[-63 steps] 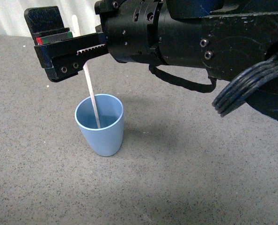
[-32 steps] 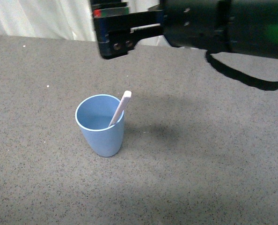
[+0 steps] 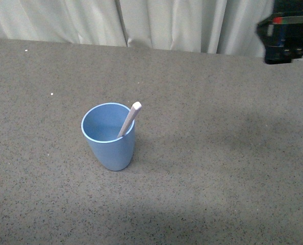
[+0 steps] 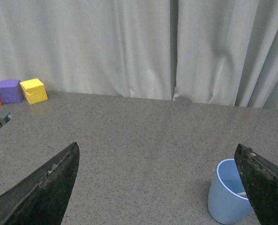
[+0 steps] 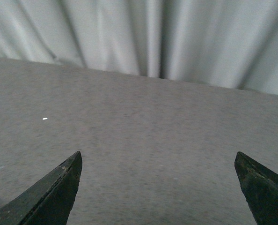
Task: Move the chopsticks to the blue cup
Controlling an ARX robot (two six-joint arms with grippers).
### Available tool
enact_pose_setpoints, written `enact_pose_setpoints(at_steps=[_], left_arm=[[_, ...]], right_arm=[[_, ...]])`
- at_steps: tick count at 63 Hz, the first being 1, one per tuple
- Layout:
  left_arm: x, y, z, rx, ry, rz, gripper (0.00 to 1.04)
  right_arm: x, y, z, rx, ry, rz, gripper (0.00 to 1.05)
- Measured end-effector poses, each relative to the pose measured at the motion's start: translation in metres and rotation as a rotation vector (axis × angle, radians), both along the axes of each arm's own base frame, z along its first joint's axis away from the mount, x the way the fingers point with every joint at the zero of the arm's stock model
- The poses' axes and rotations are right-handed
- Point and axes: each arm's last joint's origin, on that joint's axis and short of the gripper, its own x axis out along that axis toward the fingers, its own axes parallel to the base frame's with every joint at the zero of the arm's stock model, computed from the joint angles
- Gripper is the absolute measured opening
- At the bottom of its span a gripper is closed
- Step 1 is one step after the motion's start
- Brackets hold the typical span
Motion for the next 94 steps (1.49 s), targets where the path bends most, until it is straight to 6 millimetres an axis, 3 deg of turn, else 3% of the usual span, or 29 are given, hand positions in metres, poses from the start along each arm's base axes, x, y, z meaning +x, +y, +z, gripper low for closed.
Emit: enact_pose_setpoints(at_steps=[5, 13, 40, 69, 94], left_arm=[[0.000, 0.000, 0.000, 0.000, 0.000, 0.000, 0.98], [0.000, 0.000, 0.000, 0.000, 0.000, 0.001, 0.98], [0.000, 0.000, 0.000, 0.000, 0.000, 0.000, 0.98], [0.000, 0.000, 0.000, 0.000, 0.000, 0.000, 0.98], [0.000, 0.000, 0.000, 0.000, 0.000, 0.000, 0.98]], right_arm=[[-0.013, -0.028, -0.003, -0.030, -0.008, -0.117, 0.95], [-0.039, -0.051, -0.014, 0.015, -0.227, -0.126, 0.74], [-0.097, -0.053, -0.010, 0.018, -0.301, -0.124, 0.00], [-0.133, -0.053, -0.009, 0.021, -0.302, -0.125, 0.01], [-0.150, -0.053, -0.005, 0.022, -0.317, -0.125, 0.01]])
